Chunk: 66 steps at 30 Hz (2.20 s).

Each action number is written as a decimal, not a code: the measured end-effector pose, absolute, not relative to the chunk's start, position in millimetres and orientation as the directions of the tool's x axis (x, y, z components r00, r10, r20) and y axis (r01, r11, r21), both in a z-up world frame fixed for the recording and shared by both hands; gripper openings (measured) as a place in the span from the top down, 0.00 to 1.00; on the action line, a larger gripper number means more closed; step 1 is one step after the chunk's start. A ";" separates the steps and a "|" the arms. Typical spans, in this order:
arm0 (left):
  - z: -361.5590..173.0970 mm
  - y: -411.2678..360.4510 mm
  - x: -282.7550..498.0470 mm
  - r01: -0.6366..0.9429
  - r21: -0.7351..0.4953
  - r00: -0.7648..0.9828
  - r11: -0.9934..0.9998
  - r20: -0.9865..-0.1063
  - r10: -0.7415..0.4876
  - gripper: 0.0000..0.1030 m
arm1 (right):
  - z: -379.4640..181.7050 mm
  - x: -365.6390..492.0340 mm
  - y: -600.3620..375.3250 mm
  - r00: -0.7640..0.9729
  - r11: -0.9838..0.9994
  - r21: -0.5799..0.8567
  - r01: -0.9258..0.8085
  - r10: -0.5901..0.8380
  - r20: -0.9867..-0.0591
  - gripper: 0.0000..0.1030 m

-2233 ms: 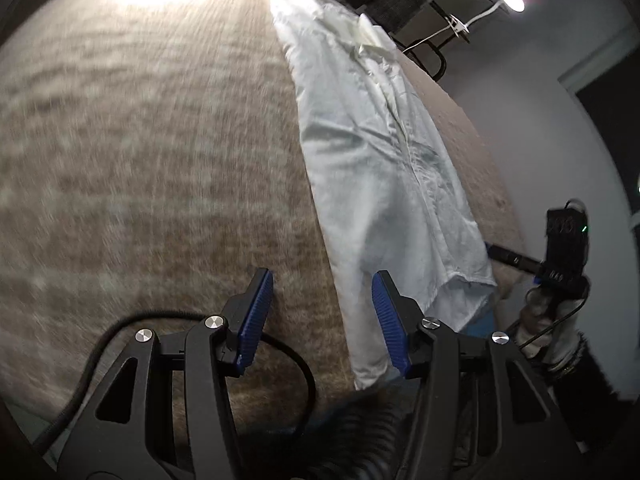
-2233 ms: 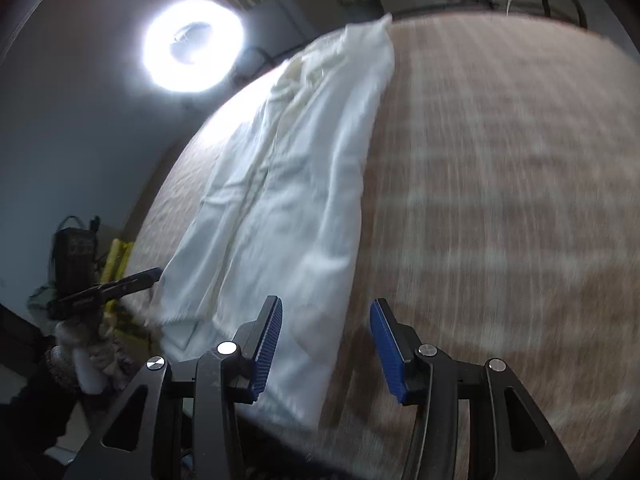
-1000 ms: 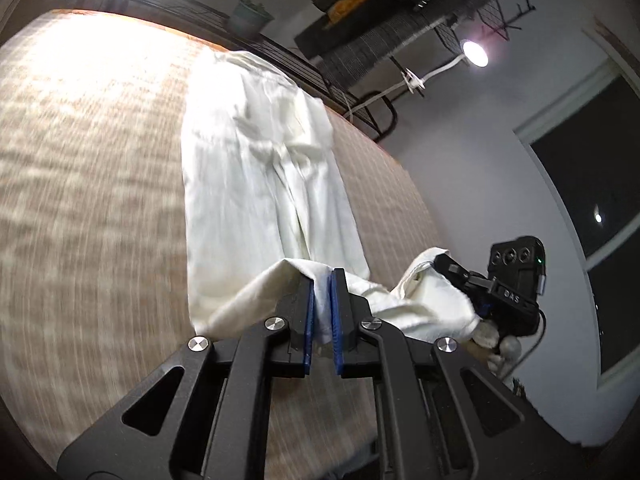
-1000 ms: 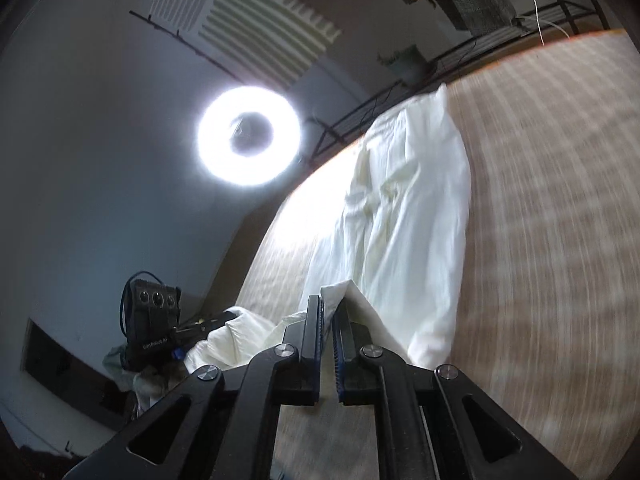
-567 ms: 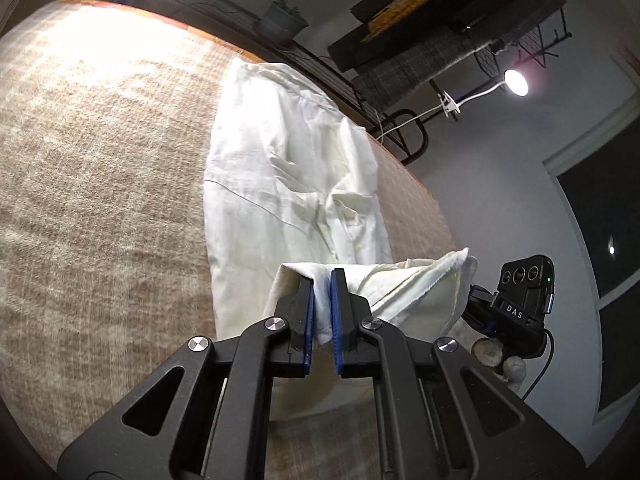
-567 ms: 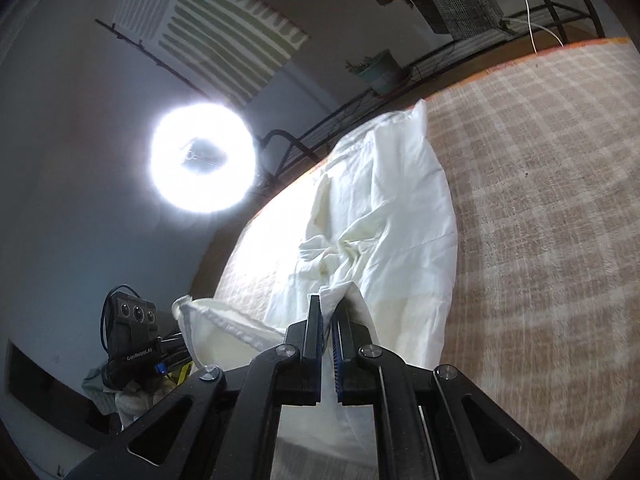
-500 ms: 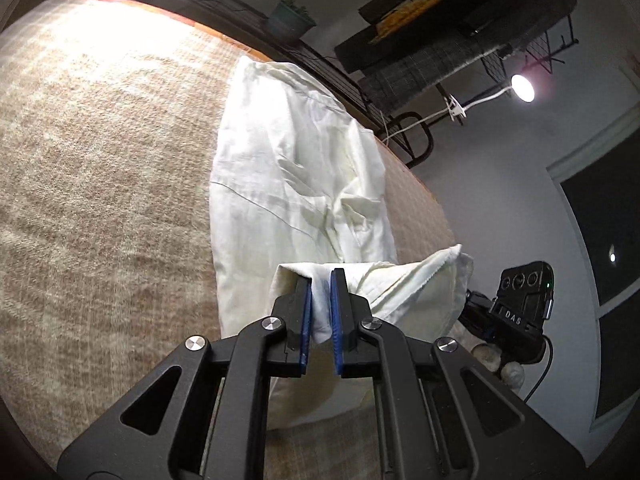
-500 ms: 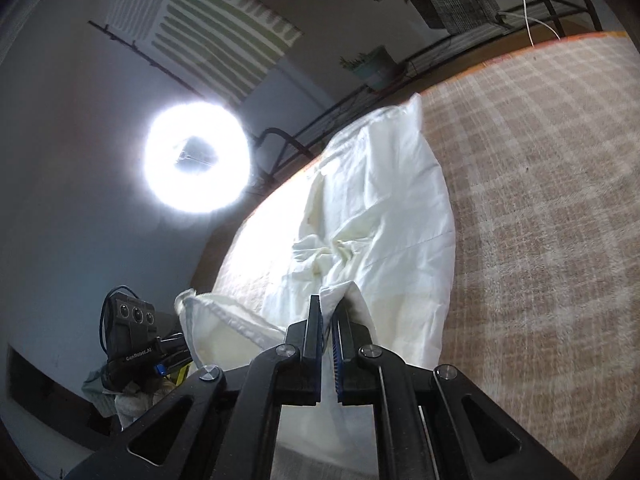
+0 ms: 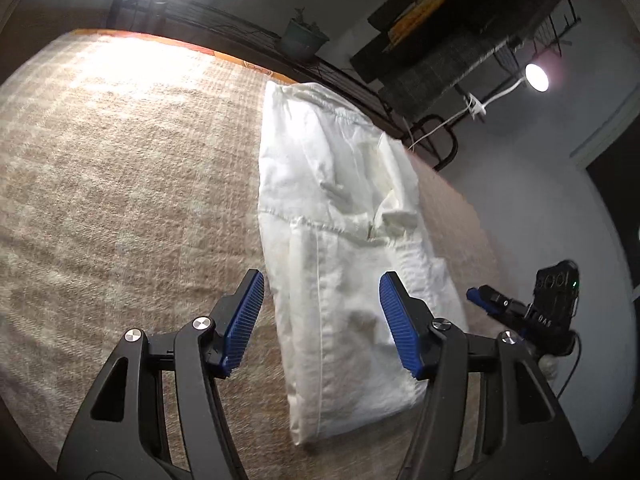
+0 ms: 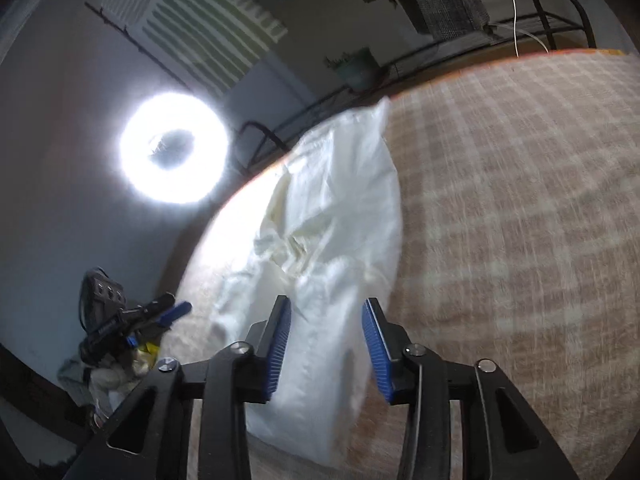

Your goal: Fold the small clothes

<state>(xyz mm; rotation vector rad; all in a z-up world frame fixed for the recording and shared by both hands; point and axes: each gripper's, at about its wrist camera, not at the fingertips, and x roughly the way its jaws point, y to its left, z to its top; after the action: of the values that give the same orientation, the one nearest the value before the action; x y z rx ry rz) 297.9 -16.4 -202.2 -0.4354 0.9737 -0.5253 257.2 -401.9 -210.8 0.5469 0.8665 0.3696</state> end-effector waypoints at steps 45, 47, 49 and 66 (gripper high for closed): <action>-241.2 -34.3 302.2 0.223 -0.547 0.397 0.807 -0.705 -0.588 0.89 | -262.4 286.7 -417.3 0.569 0.672 0.740 -0.029 0.620 -0.540 0.98; -233.7 -33.2 302.0 0.231 -0.506 0.425 0.831 -0.716 -0.554 0.86 | -254.6 292.2 -406.4 0.553 0.781 0.625 -0.014 0.527 -0.646 0.96; -222.3 -27.2 303.0 0.217 -0.465 0.465 0.859 -0.724 -0.509 0.86 | -243.8 291.8 -402.0 0.552 0.840 0.542 0.000 0.452 -0.701 0.86; -203.3 -65.9 427.7 0.311 -0.407 0.446 0.859 -0.735 -0.510 0.85 | -174.5 390.8 -348.0 0.613 0.934 0.253 -0.254 0.357 -0.704 0.75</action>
<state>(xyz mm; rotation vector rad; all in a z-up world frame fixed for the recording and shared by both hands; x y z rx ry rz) 427.7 -65.9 -203.3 -0.2254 0.9850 -0.5137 390.8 -348.0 -174.5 0.1325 0.8400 0.3532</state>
